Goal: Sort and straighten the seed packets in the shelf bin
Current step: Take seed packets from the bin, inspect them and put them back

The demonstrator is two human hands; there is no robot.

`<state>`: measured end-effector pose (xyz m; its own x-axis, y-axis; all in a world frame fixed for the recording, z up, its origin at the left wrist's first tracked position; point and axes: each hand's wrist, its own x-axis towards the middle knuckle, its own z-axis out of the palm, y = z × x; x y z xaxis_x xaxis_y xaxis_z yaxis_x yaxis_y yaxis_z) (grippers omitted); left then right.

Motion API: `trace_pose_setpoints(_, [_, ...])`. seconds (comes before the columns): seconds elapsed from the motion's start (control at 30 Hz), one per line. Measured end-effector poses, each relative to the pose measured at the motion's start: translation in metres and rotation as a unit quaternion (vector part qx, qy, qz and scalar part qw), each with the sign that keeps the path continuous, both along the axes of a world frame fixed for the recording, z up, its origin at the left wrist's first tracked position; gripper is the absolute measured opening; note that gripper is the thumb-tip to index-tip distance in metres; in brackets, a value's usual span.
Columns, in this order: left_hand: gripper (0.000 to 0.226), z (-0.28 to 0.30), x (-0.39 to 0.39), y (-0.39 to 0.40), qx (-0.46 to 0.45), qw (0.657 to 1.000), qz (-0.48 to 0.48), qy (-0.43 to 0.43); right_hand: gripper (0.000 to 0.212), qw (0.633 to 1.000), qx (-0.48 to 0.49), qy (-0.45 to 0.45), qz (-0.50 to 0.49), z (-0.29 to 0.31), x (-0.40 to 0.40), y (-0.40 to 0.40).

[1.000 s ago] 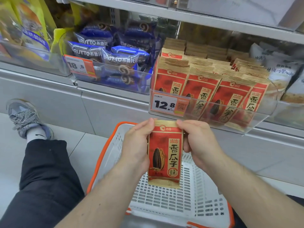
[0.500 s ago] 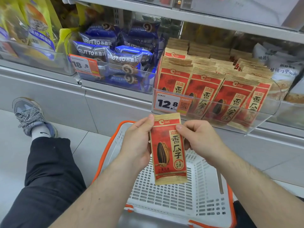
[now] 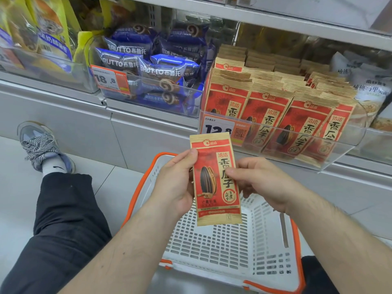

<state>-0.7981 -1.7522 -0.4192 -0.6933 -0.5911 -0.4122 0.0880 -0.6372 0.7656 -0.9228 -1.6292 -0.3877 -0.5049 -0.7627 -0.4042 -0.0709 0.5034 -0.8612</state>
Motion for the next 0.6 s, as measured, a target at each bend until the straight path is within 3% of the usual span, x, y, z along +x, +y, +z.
trace_pose_setpoints(0.17, [0.036, -0.001, 0.001, -0.002, 0.000, 0.999, -0.048, -0.016, 0.029, 0.999, -0.035, -0.028, -0.025, 0.000, -0.002, -0.001])
trace_pose_setpoints(0.27, [0.033, -0.004, 0.003, 0.000, 0.013, 0.997, -0.073, -0.006, 0.037, 0.997, -0.047, -0.053, -0.043, 0.000, -0.006, 0.000])
trace_pose_setpoints(0.47, [0.041, -0.003, 0.005, 0.000, 0.044, 0.996, -0.076, 0.001, 0.055, 0.993, 0.005, -0.097, 0.067, 0.003, -0.009, 0.008])
trace_pose_setpoints(0.6, [0.039, -0.002, 0.008, -0.001, 0.046, 0.995, -0.094, 0.005, 0.061, 0.990, -0.014, -0.118, 0.078, 0.001, -0.011, 0.009])
